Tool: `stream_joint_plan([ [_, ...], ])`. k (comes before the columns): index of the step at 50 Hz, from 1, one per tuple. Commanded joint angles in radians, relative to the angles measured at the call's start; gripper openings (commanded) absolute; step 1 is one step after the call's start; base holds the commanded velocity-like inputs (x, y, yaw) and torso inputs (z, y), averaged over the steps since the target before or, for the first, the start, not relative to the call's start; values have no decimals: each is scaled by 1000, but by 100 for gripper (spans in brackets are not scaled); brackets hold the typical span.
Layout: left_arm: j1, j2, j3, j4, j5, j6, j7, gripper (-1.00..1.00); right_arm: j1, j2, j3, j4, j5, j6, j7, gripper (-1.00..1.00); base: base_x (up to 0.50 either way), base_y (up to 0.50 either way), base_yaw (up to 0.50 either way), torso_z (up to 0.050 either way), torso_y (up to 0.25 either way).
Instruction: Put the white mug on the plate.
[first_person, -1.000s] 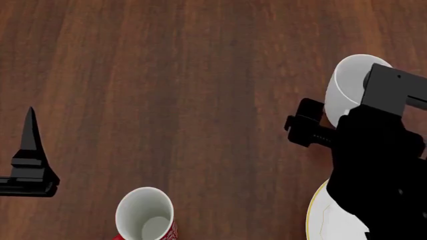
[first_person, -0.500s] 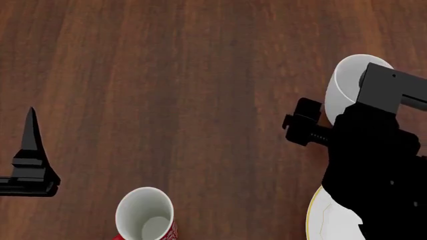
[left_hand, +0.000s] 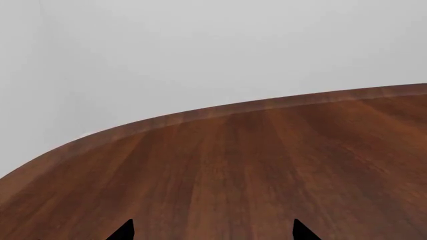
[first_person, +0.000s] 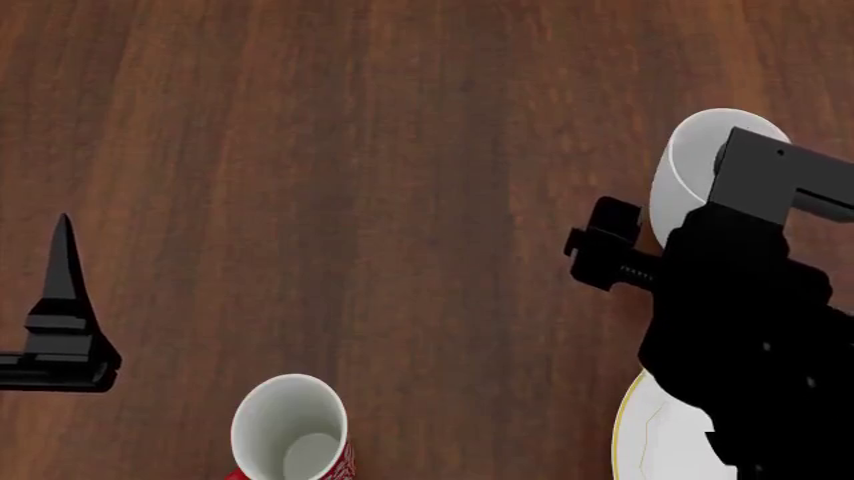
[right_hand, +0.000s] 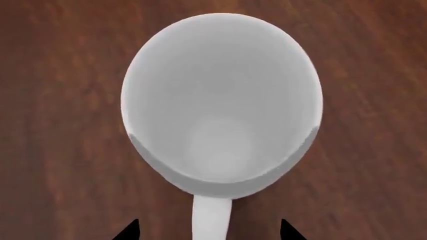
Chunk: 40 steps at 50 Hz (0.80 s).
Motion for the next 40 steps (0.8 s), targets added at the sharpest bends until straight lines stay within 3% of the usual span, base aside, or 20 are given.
stream_joint_plan([
  [1,-6,-2,7,-4,0,-1,-3,100,13,1,-13,56,-14,-31,-16,100,0,0,0,0,0],
  [18,6,-8,0,-8,-6,11,-8,100,17,-2,-28,94,-20,-48,-27,100,0,0,0,0,0],
  [19,6,-8,-1,-7,-7,9,-9,100,15,-1,-30,79,-19,-39,-21,-100,0,0,0,0,0],
  [40,14,-8,2,-8,-19,21,-11,100,-21,11,-31,-129,46,85,44,-100,0,0,0,0,0],
])
